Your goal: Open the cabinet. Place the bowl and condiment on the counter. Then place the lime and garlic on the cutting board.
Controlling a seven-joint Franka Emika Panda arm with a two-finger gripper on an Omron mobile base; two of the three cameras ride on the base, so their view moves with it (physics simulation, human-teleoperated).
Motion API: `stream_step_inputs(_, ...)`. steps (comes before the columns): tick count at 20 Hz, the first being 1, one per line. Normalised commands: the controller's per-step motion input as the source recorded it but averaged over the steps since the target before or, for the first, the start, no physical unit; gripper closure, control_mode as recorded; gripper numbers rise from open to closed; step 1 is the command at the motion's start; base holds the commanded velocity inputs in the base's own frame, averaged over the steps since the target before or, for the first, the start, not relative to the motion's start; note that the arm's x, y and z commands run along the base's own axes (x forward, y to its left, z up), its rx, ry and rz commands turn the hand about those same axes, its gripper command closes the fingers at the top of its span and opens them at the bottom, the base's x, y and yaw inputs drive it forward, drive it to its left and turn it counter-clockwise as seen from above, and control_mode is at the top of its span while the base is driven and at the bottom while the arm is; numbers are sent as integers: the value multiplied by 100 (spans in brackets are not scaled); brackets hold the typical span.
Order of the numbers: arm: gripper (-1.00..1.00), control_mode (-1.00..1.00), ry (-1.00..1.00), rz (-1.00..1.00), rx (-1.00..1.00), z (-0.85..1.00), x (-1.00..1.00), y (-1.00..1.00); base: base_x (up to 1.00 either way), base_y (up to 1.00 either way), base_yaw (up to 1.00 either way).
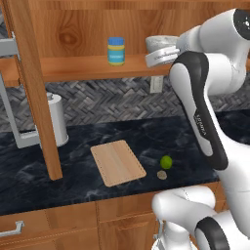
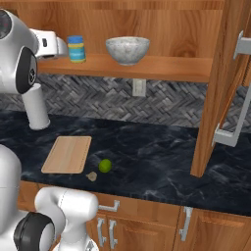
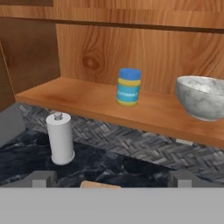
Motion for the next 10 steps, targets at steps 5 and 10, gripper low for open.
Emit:
stream_step_inputs(5,-100,-100,0,3,1,0,23,7,0,0,0)
stream_step_inputs(10,-100,-100,0,1,5,0,22,0,0,0,0)
